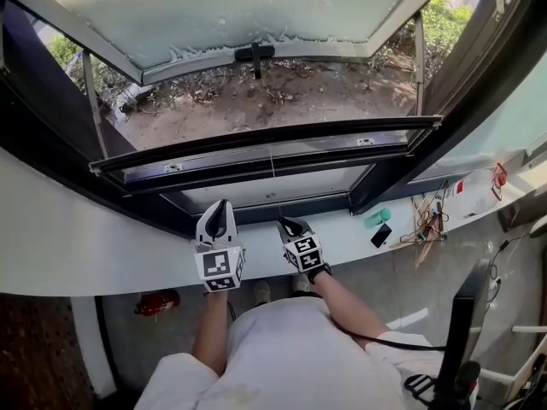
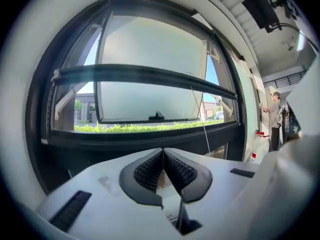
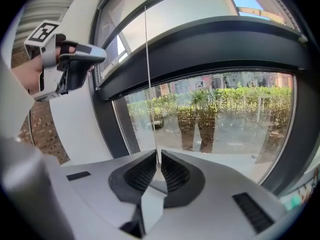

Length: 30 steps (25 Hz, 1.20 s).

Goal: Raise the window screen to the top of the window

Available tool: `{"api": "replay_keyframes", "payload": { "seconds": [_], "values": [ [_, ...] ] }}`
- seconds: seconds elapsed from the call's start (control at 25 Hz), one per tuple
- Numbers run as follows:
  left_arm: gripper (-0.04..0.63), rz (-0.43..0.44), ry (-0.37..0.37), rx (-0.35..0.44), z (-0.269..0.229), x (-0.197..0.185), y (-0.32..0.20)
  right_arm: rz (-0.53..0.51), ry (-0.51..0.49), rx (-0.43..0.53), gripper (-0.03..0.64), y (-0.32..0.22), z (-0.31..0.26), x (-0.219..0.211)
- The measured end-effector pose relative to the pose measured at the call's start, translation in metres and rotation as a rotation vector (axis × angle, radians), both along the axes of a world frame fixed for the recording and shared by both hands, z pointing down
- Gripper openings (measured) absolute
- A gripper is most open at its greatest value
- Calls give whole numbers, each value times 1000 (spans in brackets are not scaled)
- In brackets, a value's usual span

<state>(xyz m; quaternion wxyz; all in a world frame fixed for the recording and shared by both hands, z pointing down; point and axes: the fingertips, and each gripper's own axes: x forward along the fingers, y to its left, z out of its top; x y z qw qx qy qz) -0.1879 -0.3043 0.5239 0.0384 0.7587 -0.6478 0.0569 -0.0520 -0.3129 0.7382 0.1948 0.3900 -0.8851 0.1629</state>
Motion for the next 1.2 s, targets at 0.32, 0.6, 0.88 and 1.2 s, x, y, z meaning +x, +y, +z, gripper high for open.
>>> {"api": "replay_keyframes", "payload": {
  "seconds": [0.32, 0.6, 0.88, 1.2],
  "values": [
    [2, -27, 80, -125, 77, -1, 16, 13, -50, 51, 31, 1, -16, 3],
    [2, -30, 169, -251, 135, 17, 40, -5, -89, 134, 31, 2, -48, -7],
    [2, 3, 174, -243, 134, 28, 44, -13, -107, 171, 31, 5, -63, -8],
    [2, 23, 104, -213, 129, 27, 44, 0, -113, 183, 31, 0, -70, -6]
  ]
}}
